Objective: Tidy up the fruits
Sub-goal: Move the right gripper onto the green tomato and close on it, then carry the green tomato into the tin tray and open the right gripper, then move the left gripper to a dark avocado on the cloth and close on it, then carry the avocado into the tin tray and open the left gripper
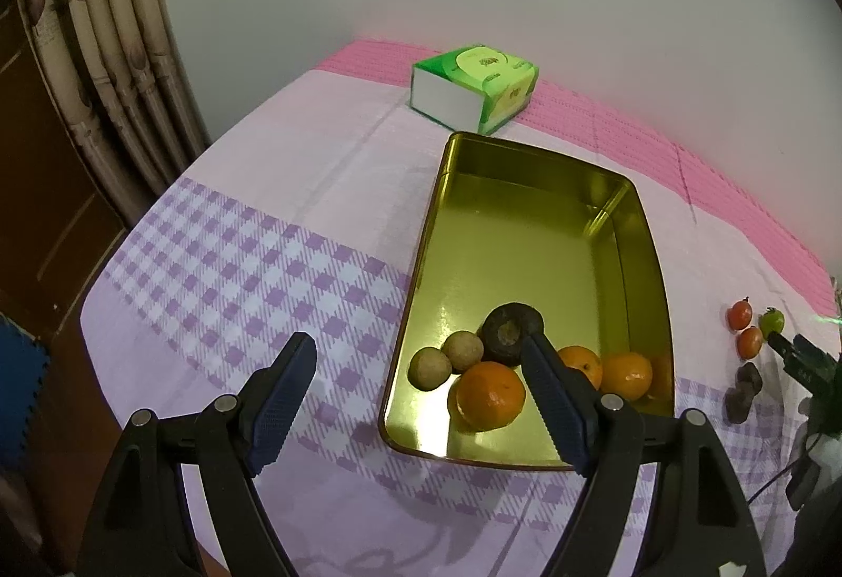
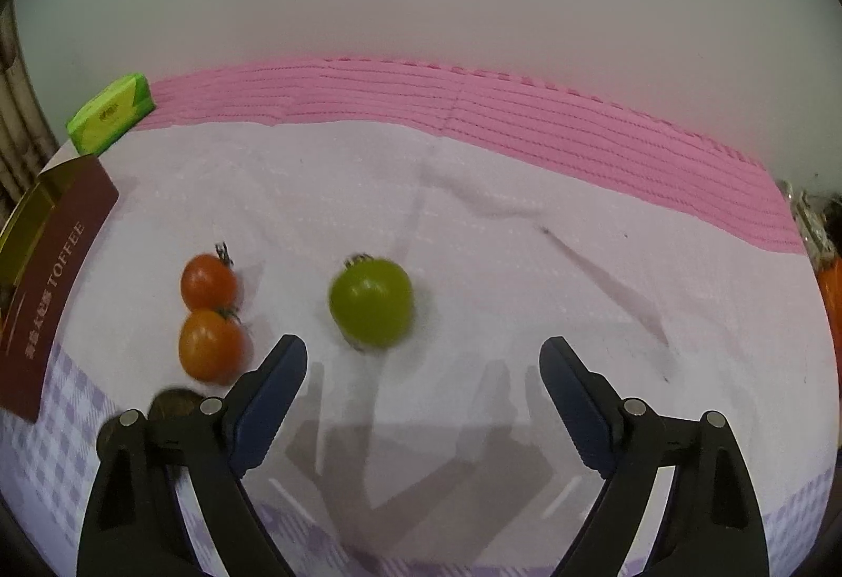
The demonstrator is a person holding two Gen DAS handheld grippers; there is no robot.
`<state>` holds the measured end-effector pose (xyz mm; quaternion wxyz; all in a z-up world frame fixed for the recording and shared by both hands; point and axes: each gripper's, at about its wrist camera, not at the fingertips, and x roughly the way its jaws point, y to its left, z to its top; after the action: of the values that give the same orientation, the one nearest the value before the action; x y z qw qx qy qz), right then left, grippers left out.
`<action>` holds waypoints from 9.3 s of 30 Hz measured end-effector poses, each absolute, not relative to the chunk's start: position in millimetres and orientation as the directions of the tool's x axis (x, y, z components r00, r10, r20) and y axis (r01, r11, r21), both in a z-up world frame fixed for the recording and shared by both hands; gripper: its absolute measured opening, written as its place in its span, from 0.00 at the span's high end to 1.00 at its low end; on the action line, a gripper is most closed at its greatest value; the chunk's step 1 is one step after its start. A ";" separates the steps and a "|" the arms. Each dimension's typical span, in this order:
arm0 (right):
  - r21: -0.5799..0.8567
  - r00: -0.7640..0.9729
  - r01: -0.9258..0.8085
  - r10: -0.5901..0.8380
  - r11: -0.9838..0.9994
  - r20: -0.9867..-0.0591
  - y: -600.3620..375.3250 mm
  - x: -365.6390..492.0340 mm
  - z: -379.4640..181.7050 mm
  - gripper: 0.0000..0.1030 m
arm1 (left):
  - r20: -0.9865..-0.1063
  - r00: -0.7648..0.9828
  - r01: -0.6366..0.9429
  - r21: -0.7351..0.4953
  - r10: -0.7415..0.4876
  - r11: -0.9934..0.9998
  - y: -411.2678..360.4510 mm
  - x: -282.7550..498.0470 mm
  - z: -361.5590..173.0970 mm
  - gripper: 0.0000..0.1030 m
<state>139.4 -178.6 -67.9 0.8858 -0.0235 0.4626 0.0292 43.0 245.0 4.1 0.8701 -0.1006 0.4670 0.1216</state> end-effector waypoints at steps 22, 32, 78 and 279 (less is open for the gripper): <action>-0.007 0.545 -0.067 0.031 0.998 -0.838 -165.5 162.4 -83.2 0.63 | -0.843 0.526 -0.320 -0.070 0.116 0.945 250.1 45.1 -1.6 0.25; 0.019 0.552 -0.069 0.054 0.997 -0.832 -164.9 154.5 -68.0 0.64 | -0.844 0.527 -0.340 -0.099 0.102 0.935 254.9 43.7 0.0 0.21; 0.186 0.316 -0.636 0.473 0.749 -0.823 98.7 64.5 -33.7 0.64 | -0.882 0.461 -0.514 -0.179 0.095 0.839 305.6 29.0 -7.9 0.04; 0.027 0.575 -0.042 0.046 0.999 -0.817 -228.5 103.8 -104.9 0.00 | -0.923 0.386 -0.111 -0.044 0.003 0.993 174.1 69.1 -35.4 0.68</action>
<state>103.8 -228.5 -104.9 0.8875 0.0022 0.4601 0.0246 69.1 174.1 -35.4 0.8309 -0.0489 0.5532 0.0341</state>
